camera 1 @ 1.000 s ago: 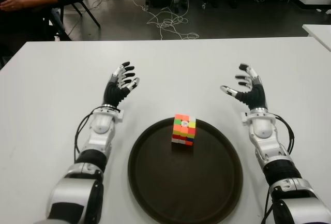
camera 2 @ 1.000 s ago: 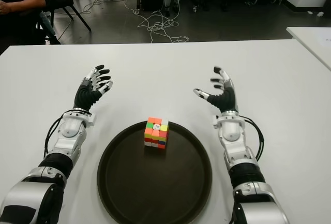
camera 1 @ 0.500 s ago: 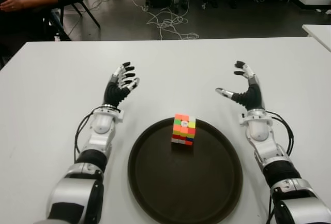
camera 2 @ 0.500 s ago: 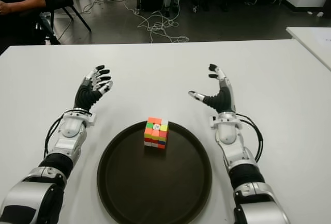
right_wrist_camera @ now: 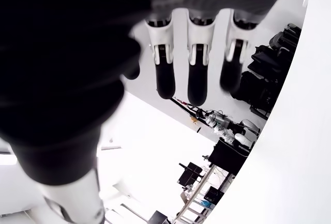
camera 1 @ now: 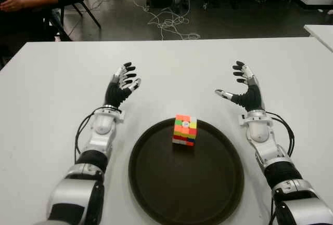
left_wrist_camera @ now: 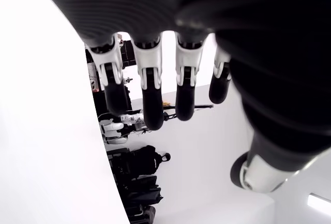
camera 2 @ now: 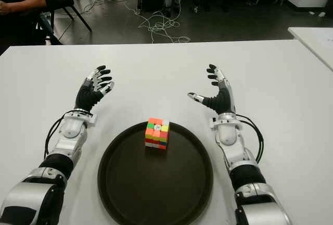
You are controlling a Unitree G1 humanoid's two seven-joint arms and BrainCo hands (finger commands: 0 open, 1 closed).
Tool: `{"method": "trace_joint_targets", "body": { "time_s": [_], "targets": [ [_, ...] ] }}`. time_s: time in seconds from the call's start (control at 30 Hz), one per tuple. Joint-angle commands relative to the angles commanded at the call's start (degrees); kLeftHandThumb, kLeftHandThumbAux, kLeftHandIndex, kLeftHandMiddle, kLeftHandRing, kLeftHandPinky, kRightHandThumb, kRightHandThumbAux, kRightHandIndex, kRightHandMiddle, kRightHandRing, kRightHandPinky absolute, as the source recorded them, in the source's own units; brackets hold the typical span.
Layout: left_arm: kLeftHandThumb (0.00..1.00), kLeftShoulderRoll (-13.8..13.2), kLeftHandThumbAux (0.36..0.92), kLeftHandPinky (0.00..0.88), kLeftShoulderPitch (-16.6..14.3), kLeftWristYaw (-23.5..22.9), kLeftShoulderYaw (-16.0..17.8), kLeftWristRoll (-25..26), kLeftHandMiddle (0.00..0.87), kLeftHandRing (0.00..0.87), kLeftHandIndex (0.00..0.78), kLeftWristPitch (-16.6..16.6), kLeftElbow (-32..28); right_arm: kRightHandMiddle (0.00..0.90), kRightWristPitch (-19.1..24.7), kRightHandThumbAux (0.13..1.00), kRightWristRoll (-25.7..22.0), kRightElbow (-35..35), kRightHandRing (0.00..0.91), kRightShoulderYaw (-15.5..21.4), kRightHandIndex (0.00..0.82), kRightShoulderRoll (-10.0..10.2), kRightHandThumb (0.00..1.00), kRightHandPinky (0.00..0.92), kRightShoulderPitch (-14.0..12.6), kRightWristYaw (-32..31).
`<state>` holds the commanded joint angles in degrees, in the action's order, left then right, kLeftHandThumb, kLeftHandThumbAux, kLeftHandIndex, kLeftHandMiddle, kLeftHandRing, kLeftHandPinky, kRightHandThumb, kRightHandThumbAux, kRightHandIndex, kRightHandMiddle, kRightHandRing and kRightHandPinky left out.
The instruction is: Pick up the Rubik's Cube and put it in the plate
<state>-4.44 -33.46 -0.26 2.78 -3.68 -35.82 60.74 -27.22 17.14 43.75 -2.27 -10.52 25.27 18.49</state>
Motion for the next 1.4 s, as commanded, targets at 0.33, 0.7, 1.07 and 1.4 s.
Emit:
{"method": "trace_joint_targets", "body": {
  "time_s": [0.33,0.7,1.07,1.4],
  "targets": [
    [0.136,-0.03,0.7,0.188,-0.02,-0.23,0.2,0.27,0.186,0.19,0.139,-0.11,-0.08,0.228,-0.23,0.838,0.42,1.16,0.217,-0.18,0.155,0.01,0.055,0.179,0.52,0.12],
    [0.152,-0.21,0.707,0.21,-0.14,-0.78,0.35,0.47,0.195,0.198,0.145,-0.16,0.32,0.245,-1.95,0.814,-1.84,4.02,0.245,0.96,0.168,0.34,0.051,0.237,1.46,-1.01],
    [0.173,-0.06,0.72,0.215,-0.11,-0.78,0.51,0.58,0.196,0.203,0.147,-0.48,0.44,0.266,-1.64,0.802,-14.9,6.57,0.27,6.49,0.19,2.74,0.064,0.269,2.59,-13.03],
    [0.19,0.0,0.72,0.23,-0.25,-1.06,0.66,0.8,0.197,0.206,0.145,0.05,0.64,0.273,-0.94,0.809,-16.26,5.14,0.268,7.52,0.206,3.2,0.036,0.242,2.27,-14.88]
  ]
}}
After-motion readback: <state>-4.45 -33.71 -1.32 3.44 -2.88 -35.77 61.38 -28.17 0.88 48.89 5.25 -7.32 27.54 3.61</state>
